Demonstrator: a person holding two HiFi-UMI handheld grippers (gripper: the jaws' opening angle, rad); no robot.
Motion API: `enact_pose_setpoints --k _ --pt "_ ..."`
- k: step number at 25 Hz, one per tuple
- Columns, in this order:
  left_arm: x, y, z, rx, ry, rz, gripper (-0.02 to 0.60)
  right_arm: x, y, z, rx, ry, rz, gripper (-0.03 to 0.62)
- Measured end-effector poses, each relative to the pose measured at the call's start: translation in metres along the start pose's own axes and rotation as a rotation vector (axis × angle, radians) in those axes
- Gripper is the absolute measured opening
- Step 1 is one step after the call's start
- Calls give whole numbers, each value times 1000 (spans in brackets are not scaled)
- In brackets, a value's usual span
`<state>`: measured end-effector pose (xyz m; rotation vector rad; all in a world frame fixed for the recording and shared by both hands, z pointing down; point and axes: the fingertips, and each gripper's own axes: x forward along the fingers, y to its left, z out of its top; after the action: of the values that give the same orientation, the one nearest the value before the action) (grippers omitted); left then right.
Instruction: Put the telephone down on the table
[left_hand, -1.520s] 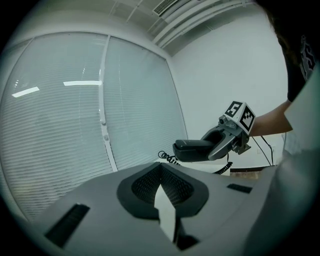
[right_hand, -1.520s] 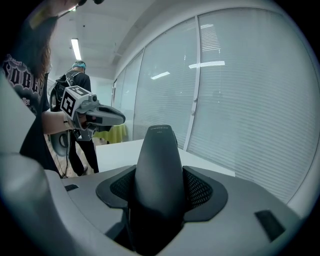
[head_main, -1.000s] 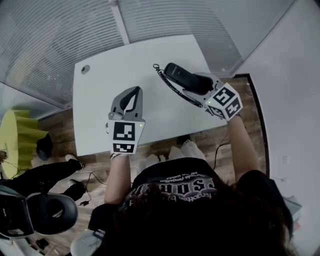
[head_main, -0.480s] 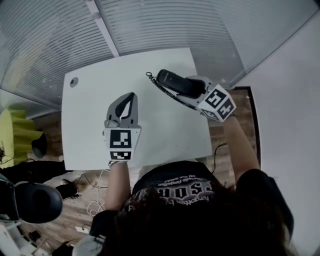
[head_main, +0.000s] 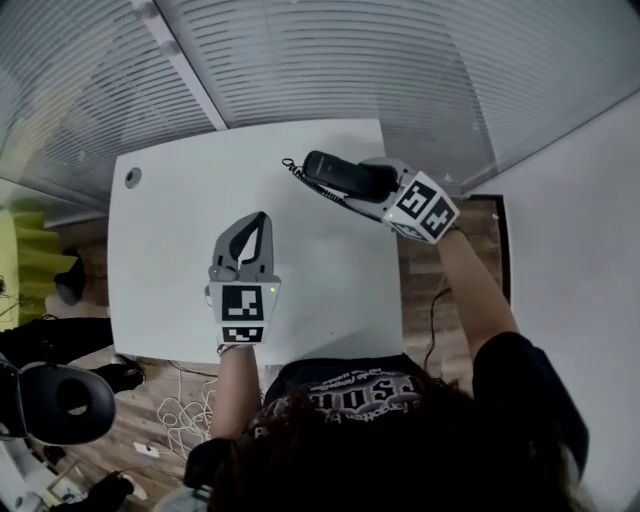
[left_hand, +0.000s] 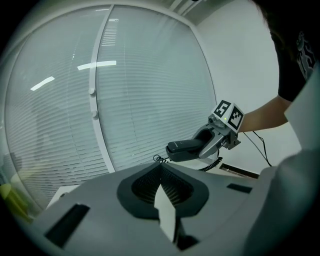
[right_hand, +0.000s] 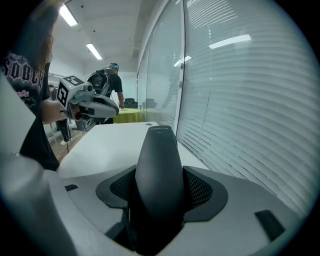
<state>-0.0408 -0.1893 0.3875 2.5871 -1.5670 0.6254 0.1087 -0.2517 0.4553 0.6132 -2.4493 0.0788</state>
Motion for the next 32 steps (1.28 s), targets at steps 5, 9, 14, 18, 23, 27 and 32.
enact_pose_setpoints --k 5,9,14,18,23,27,32 --pt "19 11 -5 -22 35 43 3 20 -32 -5 -32 19 49 287" --pt "33 20 -9 -28 62 67 3 35 -58 -12 -53 42 73 287" --pt "49 29 -21 -34 106 83 3 60 -91 -21 -65 55 88 287" --pt "58 34 -28 -37 125 90 3 77 -112 -28 -68 70 84 287" --pt "64 34 -36 -30 149 93 3 92 -129 -37 -98 90 105 287" --pt "64 34 -44 -28 171 103 3 103 -142 -43 -104 93 109 287" --pt "68 31 -55 -30 190 95 3 115 -149 -51 -83 115 112 287"
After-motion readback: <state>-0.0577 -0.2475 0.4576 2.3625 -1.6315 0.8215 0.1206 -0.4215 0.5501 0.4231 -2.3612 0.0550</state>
